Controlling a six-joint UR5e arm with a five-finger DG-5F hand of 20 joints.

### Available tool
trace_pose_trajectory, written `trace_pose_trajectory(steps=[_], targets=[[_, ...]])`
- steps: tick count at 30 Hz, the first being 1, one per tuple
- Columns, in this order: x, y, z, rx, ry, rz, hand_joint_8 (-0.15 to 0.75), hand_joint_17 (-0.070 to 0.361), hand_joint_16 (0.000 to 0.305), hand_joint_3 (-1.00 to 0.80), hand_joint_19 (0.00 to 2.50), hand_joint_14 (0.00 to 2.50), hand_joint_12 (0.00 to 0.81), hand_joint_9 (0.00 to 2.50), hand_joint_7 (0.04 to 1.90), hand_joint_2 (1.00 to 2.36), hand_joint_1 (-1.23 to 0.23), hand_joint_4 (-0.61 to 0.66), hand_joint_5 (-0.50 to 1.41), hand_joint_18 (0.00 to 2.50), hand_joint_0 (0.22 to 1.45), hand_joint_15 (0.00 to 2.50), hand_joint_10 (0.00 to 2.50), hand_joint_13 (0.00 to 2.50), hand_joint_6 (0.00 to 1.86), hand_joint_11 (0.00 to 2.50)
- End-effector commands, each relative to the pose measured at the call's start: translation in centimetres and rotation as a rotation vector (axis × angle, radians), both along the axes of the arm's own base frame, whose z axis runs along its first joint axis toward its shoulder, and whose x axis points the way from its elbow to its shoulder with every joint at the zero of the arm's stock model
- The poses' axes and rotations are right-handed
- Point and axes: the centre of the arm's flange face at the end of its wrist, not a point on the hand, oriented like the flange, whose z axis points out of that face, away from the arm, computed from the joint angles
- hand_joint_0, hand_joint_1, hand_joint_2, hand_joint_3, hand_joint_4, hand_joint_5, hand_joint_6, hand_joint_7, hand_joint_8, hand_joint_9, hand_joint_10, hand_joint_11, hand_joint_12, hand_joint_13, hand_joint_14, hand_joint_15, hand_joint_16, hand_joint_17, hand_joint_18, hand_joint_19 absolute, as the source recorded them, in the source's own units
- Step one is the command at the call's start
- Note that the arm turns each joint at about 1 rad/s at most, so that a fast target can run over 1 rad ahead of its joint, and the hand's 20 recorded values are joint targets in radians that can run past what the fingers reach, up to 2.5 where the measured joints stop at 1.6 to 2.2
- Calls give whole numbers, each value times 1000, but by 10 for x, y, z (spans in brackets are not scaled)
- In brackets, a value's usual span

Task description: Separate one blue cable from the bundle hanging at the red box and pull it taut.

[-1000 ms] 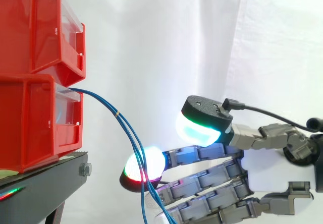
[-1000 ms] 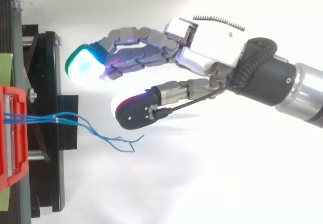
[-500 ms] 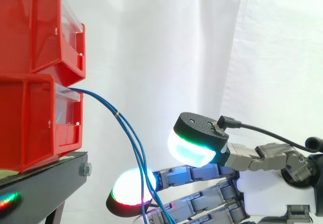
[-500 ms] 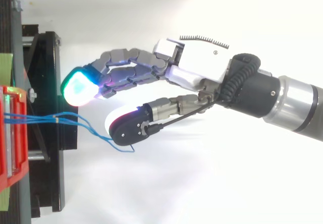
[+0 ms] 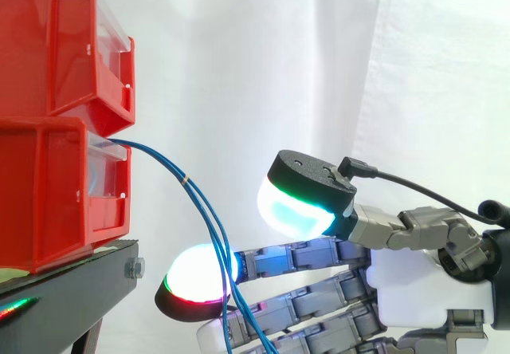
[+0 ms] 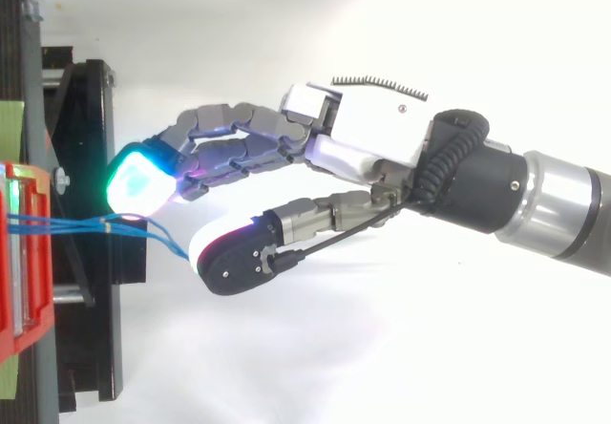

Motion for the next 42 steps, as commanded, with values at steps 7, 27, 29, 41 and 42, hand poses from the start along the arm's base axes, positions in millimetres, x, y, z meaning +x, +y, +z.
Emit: trace_pose_trajectory(steps=[7, 27, 29, 41, 42], targets=[[2, 8, 3, 18, -12, 10, 210, 99, 44, -500, 171, 9, 321, 544, 844, 1000, -673, 149, -180, 415, 535, 241, 8, 536, 502, 284], [5, 17, 17, 26, -34, 34, 210, 96, 43, -499, 184, 9, 319, 547, 997, 1000, -654, 163, -154, 420, 550, 249, 8, 542, 503, 281], [5, 17, 22, 27, -38, 38, 211, 96, 43, -496, 185, 9, 318, 548, 1030, 1000, -654, 160, -151, 421, 550, 249, 9, 542, 503, 282], [3, 19, 30, 27, -38, 43, 210, 93, 41, -404, 196, 9, 312, 561, 1320, 1007, -661, 81, -121, 424, 585, 247, 11, 550, 501, 297], [3, 19, 29, 27, -37, 43, 210, 92, 41, -391, 196, 10, 311, 563, 1357, 1008, -663, 71, -121, 426, 588, 251, 9, 550, 500, 302]])
